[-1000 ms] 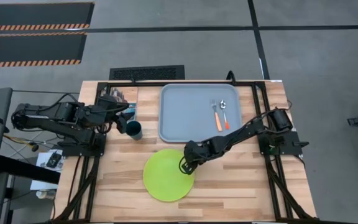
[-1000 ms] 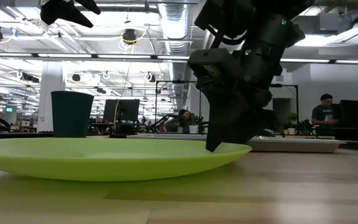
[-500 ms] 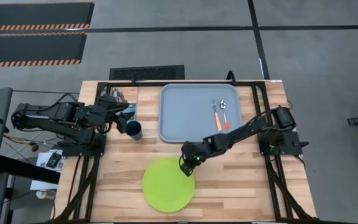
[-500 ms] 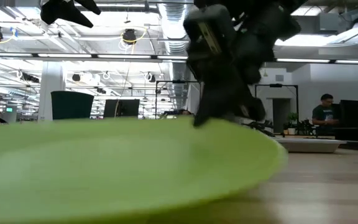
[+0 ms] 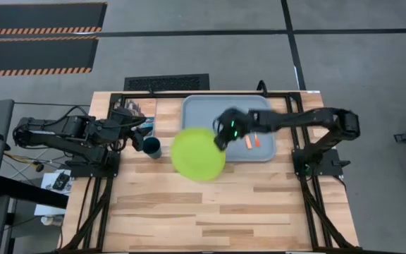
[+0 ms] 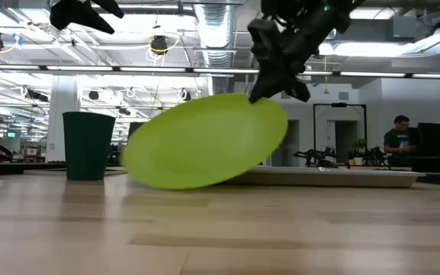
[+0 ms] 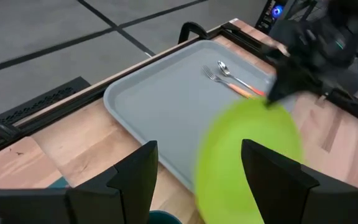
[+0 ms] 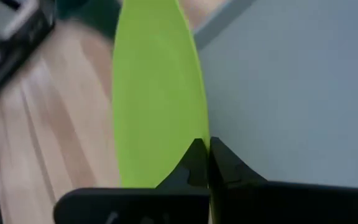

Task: Pick and place plate/cup/fork/spoon on tray
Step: Put the green plate on the gray tray to the left of the light orange fork, then put the blue cup on the gray tray to the top left of the green plate

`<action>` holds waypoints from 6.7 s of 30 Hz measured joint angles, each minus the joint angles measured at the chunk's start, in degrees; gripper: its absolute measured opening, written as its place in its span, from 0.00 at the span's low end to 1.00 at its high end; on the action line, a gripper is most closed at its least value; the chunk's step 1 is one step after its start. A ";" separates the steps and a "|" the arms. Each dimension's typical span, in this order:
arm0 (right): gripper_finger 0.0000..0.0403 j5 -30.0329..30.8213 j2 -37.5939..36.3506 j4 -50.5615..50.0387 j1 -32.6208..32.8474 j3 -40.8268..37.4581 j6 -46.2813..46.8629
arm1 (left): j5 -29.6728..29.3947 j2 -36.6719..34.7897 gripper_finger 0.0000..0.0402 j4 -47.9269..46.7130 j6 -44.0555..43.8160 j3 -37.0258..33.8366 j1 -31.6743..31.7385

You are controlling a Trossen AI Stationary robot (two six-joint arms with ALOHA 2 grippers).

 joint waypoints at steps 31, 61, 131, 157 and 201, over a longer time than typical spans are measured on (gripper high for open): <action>0.05 -21.77 12.82 8.43 -28.05 -7.43 -4.48 | -2.45 0.00 0.54 0.03 -0.55 0.00 0.00; 0.40 -22.15 0.91 3.17 -28.58 -7.41 -7.06 | -1.83 2.10 0.54 -5.72 -1.40 0.00 0.55; 0.40 2.57 52.78 -3.04 7.42 60.71 -63.17 | -2.97 -1.92 0.54 -10.00 -3.19 0.00 0.63; 0.01 8.43 36.60 -27.11 -4.63 61.84 -68.01 | -3.41 -1.92 0.54 -10.00 -3.17 0.00 0.63; 0.01 3.27 44.15 -33.48 -16.40 61.75 -72.54 | -6.32 -1.88 0.54 -11.33 -3.26 0.00 0.63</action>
